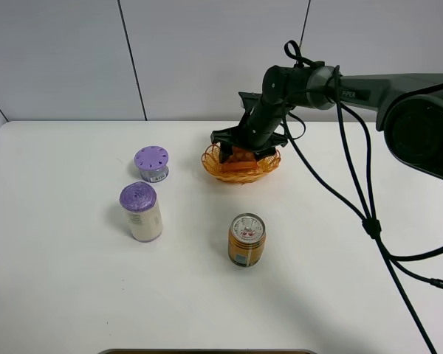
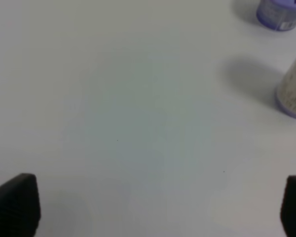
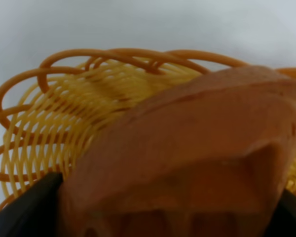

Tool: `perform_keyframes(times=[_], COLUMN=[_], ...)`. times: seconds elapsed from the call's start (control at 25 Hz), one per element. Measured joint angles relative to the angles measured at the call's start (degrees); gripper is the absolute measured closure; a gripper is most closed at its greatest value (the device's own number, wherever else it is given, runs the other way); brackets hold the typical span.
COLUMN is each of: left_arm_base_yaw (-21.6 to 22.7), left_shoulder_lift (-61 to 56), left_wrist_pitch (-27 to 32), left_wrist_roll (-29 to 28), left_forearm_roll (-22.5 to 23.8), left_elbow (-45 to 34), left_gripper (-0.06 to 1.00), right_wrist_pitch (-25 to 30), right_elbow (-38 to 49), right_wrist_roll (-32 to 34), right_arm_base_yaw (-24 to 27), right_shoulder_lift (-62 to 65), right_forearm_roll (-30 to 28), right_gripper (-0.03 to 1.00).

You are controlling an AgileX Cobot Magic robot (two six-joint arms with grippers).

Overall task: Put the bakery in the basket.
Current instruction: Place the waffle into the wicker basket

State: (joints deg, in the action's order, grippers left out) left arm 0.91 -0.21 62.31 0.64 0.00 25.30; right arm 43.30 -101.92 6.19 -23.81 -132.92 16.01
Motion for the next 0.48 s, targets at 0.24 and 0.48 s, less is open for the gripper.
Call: perform_keyframes(times=[0.24, 0.48], left_arm_base_yaw=[0.0, 0.0], left_shoulder_lift=[0.0, 0.0], left_wrist_pitch=[0.0, 0.0], left_wrist_roll=[0.0, 0.0], left_forearm_roll=[0.0, 0.0], left_elbow=[0.0, 0.0], left_gripper=[-0.05, -0.05], right_wrist_pitch=[2.0, 3.1], right_elbow=[0.0, 0.0], right_wrist_roll=[0.0, 0.0], right_arm_base_yaw=[0.0, 0.0], right_shoulder_lift=[0.0, 0.0], right_forearm_roll=[0.4, 0.4], right_gripper=[0.25, 0.15])
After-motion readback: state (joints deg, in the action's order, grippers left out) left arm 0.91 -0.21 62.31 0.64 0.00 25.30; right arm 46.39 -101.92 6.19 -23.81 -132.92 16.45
